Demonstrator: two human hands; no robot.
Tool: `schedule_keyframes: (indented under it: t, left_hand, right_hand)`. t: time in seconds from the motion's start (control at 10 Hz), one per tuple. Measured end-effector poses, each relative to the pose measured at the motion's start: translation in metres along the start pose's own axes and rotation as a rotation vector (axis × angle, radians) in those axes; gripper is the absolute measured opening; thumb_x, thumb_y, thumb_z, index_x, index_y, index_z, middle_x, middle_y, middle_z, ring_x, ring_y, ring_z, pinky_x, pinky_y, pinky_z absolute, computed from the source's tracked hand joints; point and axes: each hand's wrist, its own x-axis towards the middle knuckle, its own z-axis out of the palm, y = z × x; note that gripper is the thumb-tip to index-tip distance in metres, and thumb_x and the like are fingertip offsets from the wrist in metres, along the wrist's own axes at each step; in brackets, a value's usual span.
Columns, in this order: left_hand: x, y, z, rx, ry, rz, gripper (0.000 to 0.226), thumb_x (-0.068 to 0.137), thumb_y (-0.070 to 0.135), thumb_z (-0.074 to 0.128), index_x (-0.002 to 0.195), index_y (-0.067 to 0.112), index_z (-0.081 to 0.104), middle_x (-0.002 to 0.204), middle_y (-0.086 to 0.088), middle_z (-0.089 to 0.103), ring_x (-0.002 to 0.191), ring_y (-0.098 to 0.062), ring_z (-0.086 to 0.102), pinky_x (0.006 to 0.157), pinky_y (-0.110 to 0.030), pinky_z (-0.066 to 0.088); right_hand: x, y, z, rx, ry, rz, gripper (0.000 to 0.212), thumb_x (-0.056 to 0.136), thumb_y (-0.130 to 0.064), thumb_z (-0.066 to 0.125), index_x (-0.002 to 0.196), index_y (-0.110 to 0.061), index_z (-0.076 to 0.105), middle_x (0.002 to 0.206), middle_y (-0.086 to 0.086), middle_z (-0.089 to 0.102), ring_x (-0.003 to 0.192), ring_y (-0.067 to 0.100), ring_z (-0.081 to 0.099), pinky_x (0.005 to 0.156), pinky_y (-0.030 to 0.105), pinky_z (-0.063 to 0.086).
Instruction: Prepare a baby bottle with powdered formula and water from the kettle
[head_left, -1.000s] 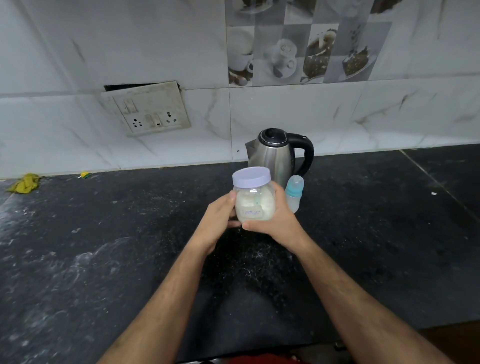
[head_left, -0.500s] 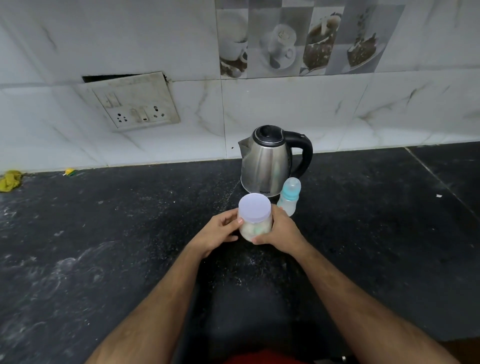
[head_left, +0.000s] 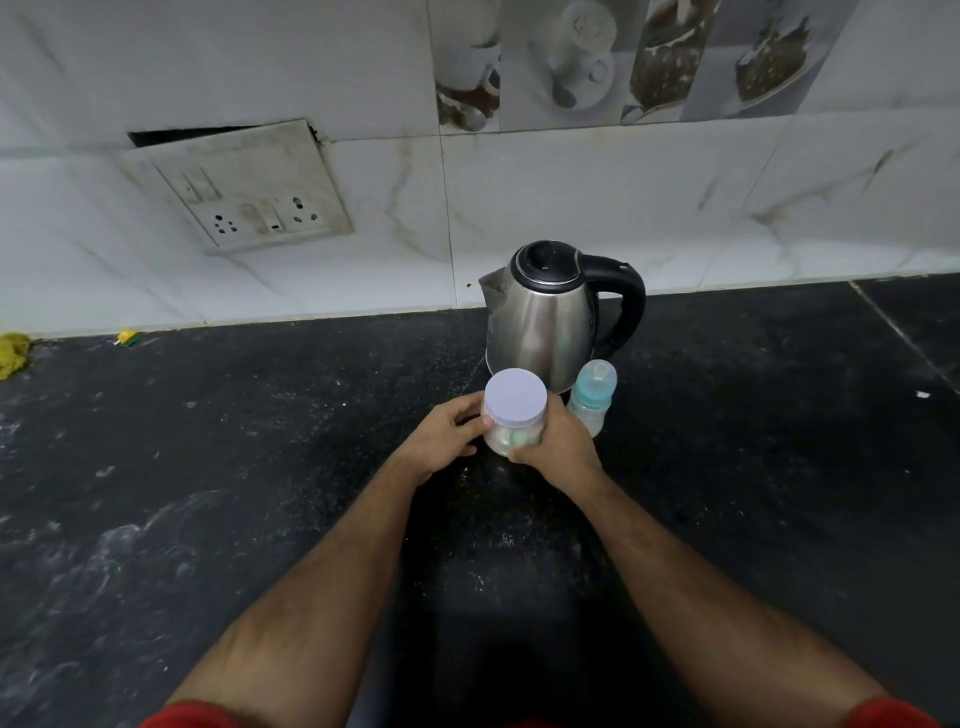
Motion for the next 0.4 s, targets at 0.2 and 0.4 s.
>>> schedule_keyframes:
  t: [0.2,0.4]
  left_hand:
    - [0.003,-0.003,0.003,-0.031,0.018,-0.021,0.053,0.1,0.023,0.056,0.15,0.021,0.039,0.145,0.008,0.053,0.131,-0.011,0.05,0.084,-0.026,0.051]
    - [-0.021,-0.024,0.013,0.114,0.274,0.028,0.052,0.094,0.026,0.065,0.143,0.014,0.049,0.143,-0.006,0.056,0.124,-0.015,0.057,0.109,-0.037,0.044]
  right_hand:
    - [-0.002,0.001,0.0,-0.015,0.018,-0.017,0.071,0.069,-0.016,0.084,0.131,-0.009,0.05,0.121,0.008,0.067,0.111,0.026,0.062,0.092,0.039,0.051]
    - [-0.027,0.01,-0.001,-0.08,0.065,-0.041,0.053,0.08,-0.025,0.077,0.127,-0.014,0.055,0.119,0.004,0.066,0.109,0.021,0.062,0.089,0.036,0.053]
